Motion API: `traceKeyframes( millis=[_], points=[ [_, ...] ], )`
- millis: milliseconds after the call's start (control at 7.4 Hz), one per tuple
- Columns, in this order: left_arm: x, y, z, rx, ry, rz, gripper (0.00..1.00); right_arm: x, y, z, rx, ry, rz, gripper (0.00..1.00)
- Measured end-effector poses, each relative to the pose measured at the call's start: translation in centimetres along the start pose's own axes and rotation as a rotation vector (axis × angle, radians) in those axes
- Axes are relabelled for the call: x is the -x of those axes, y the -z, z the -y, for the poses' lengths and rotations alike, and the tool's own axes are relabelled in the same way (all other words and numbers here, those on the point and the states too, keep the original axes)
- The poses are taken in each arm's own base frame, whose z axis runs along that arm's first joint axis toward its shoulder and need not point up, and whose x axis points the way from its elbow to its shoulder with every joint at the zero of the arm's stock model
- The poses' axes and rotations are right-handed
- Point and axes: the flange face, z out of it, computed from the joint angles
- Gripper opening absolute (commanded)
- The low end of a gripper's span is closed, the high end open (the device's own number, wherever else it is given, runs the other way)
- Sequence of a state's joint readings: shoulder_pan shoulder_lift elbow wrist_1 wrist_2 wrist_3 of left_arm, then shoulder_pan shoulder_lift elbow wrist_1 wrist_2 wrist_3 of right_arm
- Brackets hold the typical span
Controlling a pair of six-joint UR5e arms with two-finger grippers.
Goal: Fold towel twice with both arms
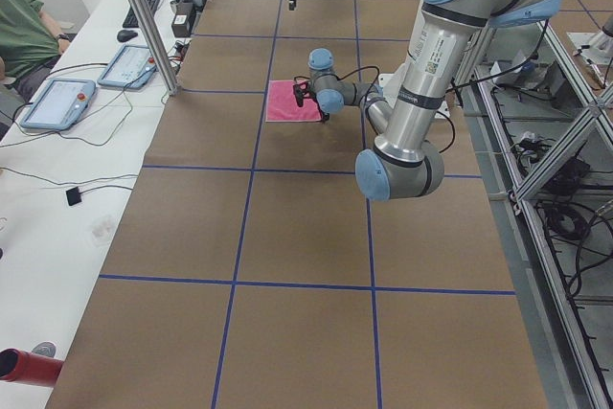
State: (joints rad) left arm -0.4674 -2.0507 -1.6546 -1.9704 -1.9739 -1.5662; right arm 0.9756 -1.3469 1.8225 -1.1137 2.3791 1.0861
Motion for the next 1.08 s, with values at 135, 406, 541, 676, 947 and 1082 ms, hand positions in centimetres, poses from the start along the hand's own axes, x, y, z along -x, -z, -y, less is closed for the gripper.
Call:
traceKeyframes(
  millis=[135, 406, 541, 676, 947, 1082],
  points=[
    [0.03, -0.05, -0.09, 0.001, 0.0, 0.001, 0.55, 0.0, 0.01, 0.01, 0.0, 0.0, 0.0, 1.0],
    [0.0, -0.04, -0.16, 0.003, -0.001, 0.001, 0.26, -0.03, 0.05, 0.04, -0.001, -0.001, 0.0, 1.0],
    [-0.03, 0.0, -0.2, 0.003, -0.001, 0.001, 0.09, -0.03, 0.06, 0.04, -0.001, -0.001, 0.0, 1.0],
    [-0.07, 0.06, -0.22, 0.004, 0.0, 0.0, 0.0, -0.04, 0.06, 0.04, -0.001, -0.001, 0.0, 1.0],
    [-0.09, 0.23, -0.3, 0.004, 0.0, -0.002, 0.0, -0.15, 0.09, 0.04, -0.001, -0.001, -0.001, 1.0],
    [-0.13, 0.34, -0.34, 0.004, 0.0, -0.004, 0.0, -0.14, 0.1, 0.06, -0.002, -0.001, -0.001, 1.0]
  ],
)
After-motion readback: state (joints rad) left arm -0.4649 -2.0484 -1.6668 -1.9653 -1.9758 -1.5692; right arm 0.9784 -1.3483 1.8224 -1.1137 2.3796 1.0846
